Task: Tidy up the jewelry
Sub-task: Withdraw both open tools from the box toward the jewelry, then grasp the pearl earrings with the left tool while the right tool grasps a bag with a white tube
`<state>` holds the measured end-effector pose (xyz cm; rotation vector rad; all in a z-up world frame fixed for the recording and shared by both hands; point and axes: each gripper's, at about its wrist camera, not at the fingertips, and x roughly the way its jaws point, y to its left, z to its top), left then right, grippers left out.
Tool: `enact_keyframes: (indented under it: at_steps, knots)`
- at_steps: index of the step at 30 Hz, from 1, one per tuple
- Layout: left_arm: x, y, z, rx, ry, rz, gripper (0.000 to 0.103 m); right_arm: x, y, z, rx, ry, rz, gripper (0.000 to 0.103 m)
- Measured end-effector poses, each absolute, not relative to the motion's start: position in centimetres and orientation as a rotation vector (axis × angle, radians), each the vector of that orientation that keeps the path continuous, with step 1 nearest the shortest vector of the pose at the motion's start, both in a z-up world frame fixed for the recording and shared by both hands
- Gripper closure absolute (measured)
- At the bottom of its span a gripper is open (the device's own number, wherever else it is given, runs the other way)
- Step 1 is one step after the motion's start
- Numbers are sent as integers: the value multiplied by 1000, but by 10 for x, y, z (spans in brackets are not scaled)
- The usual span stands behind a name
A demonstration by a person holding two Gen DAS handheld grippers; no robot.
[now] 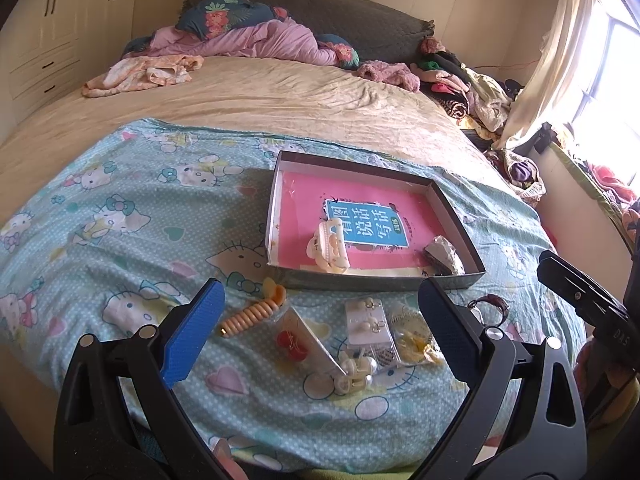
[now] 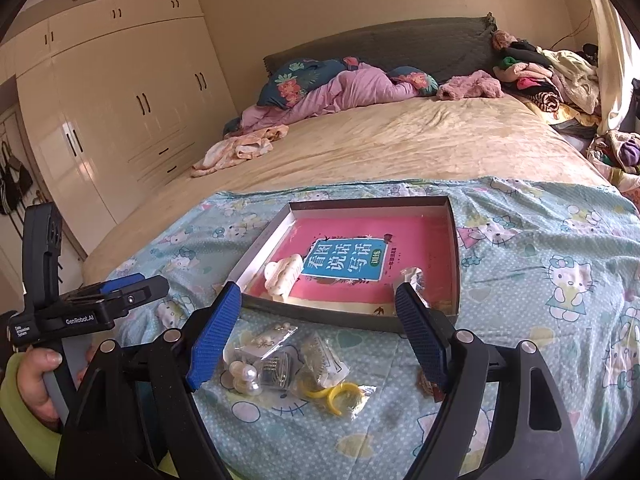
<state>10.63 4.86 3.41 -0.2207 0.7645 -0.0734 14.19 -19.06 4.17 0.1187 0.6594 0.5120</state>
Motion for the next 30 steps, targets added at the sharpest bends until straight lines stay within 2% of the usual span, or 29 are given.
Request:
enact_keyframes:
  at_steps: [14,30]
  knots:
    - [82,36,27,-181,772,-78,12,129,-188,43,95,658,548,25]
    - [75,8,-12,-135,864,-116,12,127,-189,13,73,728,562,25]
